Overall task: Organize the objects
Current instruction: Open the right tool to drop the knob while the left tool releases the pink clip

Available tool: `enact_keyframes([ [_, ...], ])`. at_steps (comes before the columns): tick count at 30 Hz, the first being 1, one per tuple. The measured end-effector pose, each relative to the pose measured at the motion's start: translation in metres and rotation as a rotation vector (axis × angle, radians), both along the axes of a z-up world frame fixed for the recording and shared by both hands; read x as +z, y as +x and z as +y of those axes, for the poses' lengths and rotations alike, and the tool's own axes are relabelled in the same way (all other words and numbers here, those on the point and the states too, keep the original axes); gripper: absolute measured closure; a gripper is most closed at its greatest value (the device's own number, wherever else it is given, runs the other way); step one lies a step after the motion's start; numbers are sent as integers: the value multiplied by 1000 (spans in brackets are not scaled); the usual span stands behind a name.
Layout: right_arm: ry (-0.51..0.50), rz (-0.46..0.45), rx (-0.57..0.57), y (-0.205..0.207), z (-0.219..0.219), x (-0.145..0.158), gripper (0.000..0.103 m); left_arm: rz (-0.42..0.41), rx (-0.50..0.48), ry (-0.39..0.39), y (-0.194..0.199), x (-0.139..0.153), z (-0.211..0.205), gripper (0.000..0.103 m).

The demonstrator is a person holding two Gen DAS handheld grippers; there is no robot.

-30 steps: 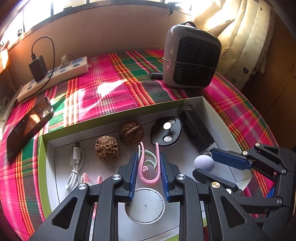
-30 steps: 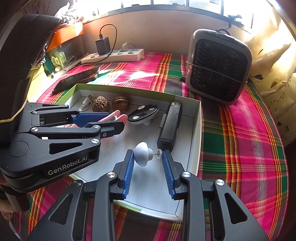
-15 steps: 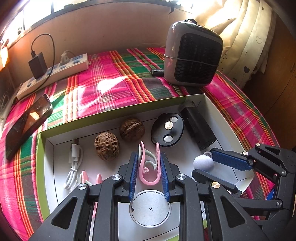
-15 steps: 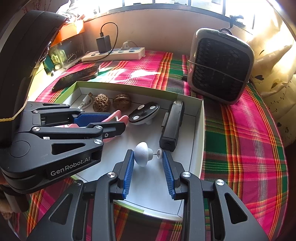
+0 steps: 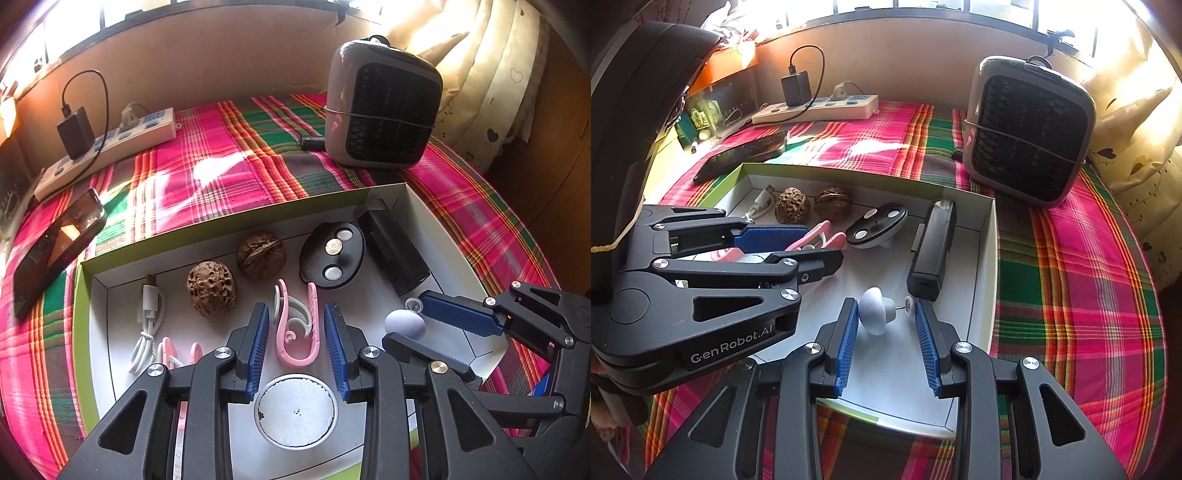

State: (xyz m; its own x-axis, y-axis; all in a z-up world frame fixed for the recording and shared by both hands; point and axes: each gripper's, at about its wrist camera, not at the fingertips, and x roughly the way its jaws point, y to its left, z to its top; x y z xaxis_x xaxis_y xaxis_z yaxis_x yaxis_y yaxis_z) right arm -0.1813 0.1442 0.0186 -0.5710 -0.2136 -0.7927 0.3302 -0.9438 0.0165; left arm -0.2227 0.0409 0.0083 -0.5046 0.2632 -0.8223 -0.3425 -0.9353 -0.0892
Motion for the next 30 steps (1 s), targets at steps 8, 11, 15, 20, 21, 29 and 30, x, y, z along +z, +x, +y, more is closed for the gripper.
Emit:
enact_keyframes([
  [8,-5,-4,2,1,-1,1,64,-1,8,-4,1,1,-1,71],
  [11,-1,-3,-1,1,-1,1,63,-2,4,-2,2,1,-1,70],
  [15,-1,-1,-4,2,-1,2,61,2,10,-7,3,2,-2,67],
  [20,0,2,-8,4,-1,3,59,7,9,-4,5,4,-2,65],
  [21,1,2,-9,5,0,4,58,9,7,-6,6,4,-2,65],
  [29,1,13,-24,10,2,8,50,47,29,-57,14,8,-3,65],
  [30,-1,12,-25,10,3,8,50,44,30,-47,14,9,-5,65],
])
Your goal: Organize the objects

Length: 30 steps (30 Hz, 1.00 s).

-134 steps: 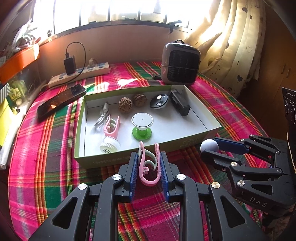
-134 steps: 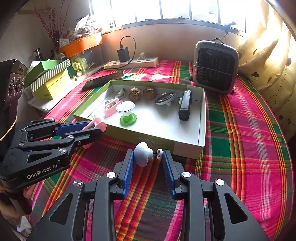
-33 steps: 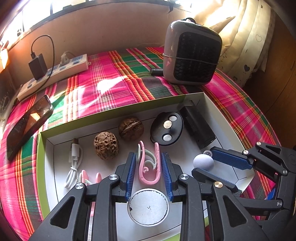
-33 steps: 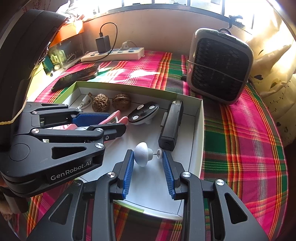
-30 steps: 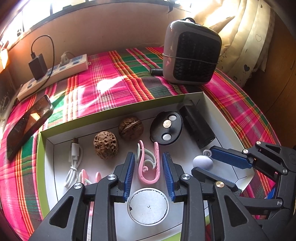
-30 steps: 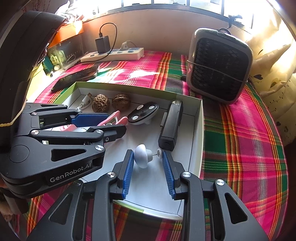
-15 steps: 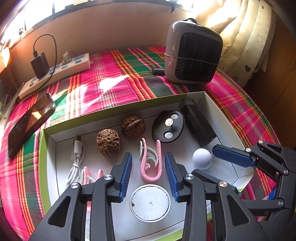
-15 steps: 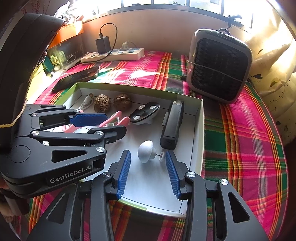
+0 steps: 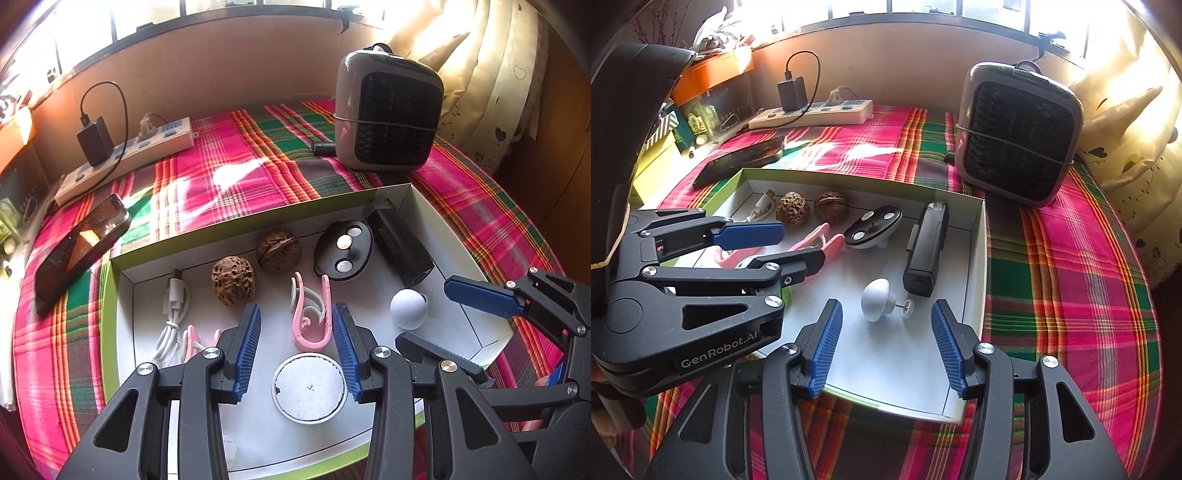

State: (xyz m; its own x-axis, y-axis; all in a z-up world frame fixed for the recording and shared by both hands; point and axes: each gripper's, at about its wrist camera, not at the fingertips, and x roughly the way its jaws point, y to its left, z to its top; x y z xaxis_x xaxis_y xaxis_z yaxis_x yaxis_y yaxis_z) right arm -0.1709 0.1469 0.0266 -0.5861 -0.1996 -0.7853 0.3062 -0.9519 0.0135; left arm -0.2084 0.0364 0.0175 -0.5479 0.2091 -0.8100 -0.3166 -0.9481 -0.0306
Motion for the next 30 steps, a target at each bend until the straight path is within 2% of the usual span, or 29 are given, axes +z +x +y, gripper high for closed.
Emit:
enact_keyframes([
  [8,-2,12,-18,5,2,4,50,26,22,-11,8,7,-4,64],
  [17,-38,35,-41,17,5,9,50,72,75,9,28,18,-14,64],
  [20,-50,47,-45,22,5,11,50,75,95,38,34,20,-19,64],
  [23,-51,61,-46,26,4,14,50,114,121,12,45,23,-21,64],
  [26,-54,66,-46,31,4,16,50,115,126,35,53,25,-26,64],
  [30,-50,90,-47,39,3,20,50,144,147,15,65,27,-31,65],
])
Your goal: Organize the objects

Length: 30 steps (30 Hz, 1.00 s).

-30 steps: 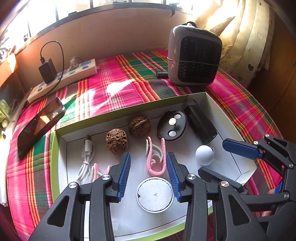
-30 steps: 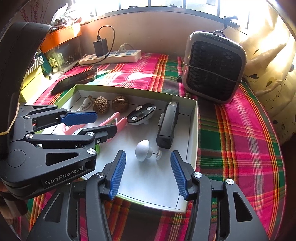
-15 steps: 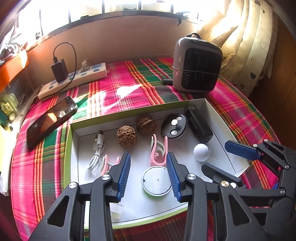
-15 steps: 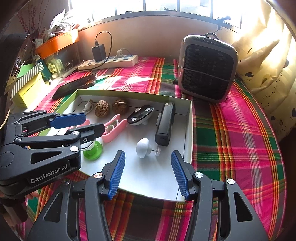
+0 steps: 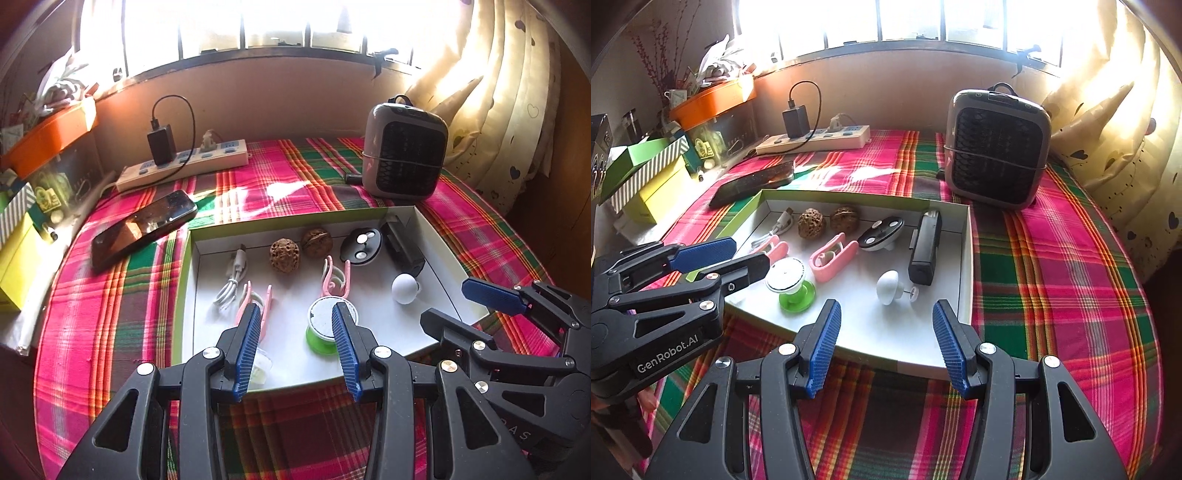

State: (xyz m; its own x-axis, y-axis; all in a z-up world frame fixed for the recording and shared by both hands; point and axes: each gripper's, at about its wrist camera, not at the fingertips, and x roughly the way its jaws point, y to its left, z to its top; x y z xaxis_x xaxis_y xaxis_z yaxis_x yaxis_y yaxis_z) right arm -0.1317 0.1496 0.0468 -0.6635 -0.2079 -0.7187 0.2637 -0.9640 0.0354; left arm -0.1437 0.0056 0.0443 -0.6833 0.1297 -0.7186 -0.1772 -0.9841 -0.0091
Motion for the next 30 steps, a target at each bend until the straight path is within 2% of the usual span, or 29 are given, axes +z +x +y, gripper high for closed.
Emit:
enact_keyframes([
  [11,-3,36,8,25,-2,7,50,8,37,6,29,3,-10,64],
  [21,-1,35,15,49,1,-1,50,-28,84,14,56,-11,-18,65],
  [30,-2,24,33,66,-3,-7,50,-29,115,9,79,-17,-26,65],
])
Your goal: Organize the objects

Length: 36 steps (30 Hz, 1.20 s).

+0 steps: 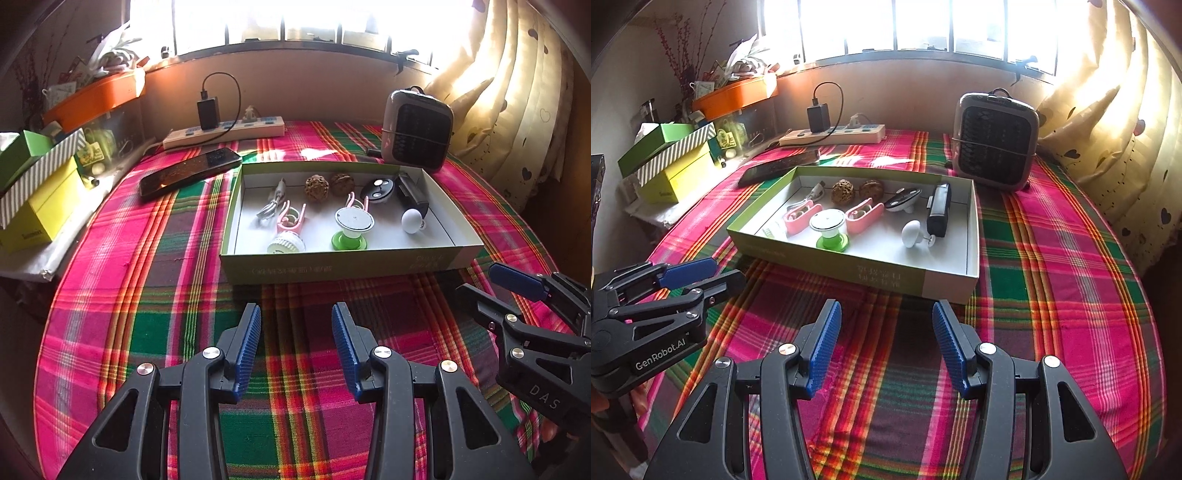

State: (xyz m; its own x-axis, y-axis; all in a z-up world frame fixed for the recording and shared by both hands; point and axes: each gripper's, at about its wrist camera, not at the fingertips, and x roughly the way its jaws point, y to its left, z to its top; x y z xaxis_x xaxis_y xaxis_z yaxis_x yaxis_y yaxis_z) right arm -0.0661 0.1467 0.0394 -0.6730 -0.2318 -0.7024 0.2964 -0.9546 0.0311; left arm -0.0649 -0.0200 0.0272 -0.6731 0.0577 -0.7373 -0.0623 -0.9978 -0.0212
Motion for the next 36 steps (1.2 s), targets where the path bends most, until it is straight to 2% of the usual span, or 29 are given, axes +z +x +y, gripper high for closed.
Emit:
enact_keyframes([
  [10,-5,-40,1,18,0,-13,50,-14,14,-9,23,-9,-3,65],
  [22,-10,-97,-24,25,2,-28,50,-46,-19,-18,33,-25,16,64],
  [27,-12,-113,-33,25,5,-30,42,-41,-19,-29,33,-29,21,64],
  [34,28,-109,-42,26,2,-31,41,-42,7,-27,31,-30,24,62],
  [36,57,-107,-47,26,1,-32,37,-43,14,-28,31,-30,25,61],
])
